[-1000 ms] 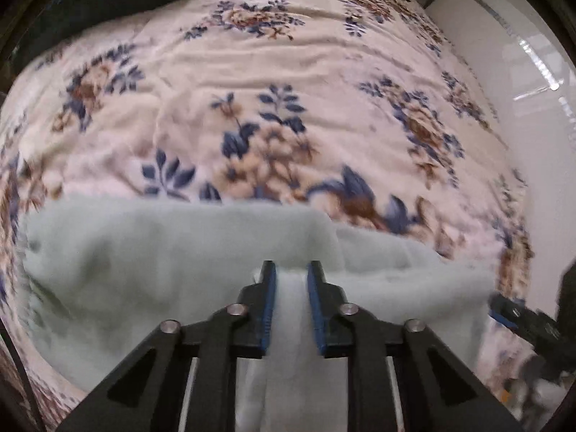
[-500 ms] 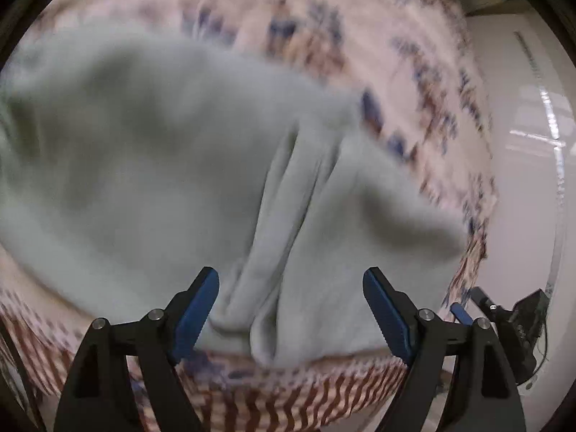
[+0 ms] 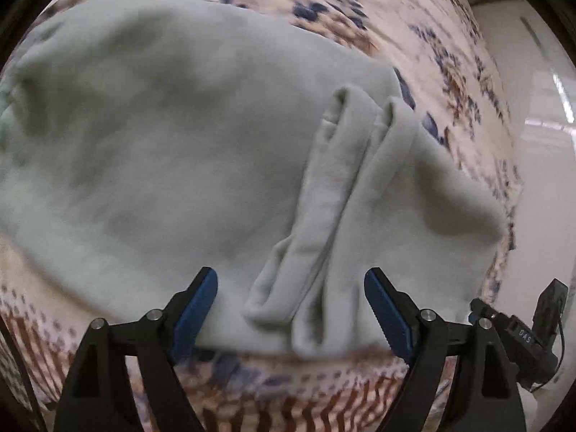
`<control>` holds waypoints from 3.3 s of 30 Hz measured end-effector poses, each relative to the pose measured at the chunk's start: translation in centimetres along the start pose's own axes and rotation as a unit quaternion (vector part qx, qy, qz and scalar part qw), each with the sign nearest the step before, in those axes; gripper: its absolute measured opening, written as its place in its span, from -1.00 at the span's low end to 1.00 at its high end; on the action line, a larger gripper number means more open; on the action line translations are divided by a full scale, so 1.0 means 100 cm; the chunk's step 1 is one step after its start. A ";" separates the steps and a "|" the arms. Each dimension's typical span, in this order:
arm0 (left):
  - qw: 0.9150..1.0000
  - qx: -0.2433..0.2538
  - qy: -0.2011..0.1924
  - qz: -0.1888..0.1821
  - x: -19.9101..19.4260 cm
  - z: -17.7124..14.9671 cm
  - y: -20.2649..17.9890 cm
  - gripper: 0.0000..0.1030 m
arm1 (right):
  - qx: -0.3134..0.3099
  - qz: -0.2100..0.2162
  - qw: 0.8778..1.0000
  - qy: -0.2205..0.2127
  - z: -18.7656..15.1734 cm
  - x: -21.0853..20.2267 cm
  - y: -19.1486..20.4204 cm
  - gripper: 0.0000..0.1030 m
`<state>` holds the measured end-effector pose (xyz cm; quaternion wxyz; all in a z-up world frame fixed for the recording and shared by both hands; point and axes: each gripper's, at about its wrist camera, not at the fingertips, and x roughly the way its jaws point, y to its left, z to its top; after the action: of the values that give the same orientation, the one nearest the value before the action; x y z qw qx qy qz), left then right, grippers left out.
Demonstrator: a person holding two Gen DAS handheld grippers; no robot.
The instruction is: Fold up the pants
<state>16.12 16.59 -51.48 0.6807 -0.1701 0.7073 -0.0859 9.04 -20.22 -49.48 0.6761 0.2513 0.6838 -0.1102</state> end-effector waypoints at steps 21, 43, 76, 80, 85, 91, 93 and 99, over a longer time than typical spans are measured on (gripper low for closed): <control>0.888 -0.380 -0.142 -0.218 0.019 0.021 0.215 0.79 | -0.071 -0.097 0.993 -0.015 -0.026 0.046 0.171 0.82; 0.948 -0.139 -0.233 -0.166 -0.069 0.011 0.115 -0.60 | -0.090 -0.117 0.989 -0.031 -0.011 0.057 0.180 0.82; 0.930 0.324 -0.173 0.028 -0.027 -0.133 -0.316 0.89 | 0.078 0.054 0.995 -0.040 0.065 -0.055 -0.199 0.82; 0.941 0.268 -0.200 0.058 -0.066 -0.107 -0.284 0.89 | 0.068 0.136 0.987 -0.043 0.069 -0.073 -0.174 0.82; 0.959 0.159 -0.212 0.098 -0.094 -0.040 -0.207 0.89 | -0.017 0.219 0.975 -0.032 0.091 -0.070 -0.094 0.82; 0.986 0.053 -0.145 0.058 -0.046 0.065 -0.142 0.89 | -0.066 0.246 0.967 0.012 0.116 -0.029 -0.034 -0.39; 0.991 0.042 -0.108 0.068 -0.013 0.093 -0.129 0.96 | -0.074 0.176 0.982 0.001 0.120 -0.021 -0.029 -0.42; 0.998 -0.010 -0.066 -0.010 0.004 0.112 -0.113 0.96 | -0.043 0.174 0.983 0.039 0.124 -0.015 -0.045 0.29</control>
<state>28.61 7.18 -48.46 0.7234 -0.1891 0.6598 -0.0745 17.52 -30.44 -49.58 0.6677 0.3416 0.6597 0.0483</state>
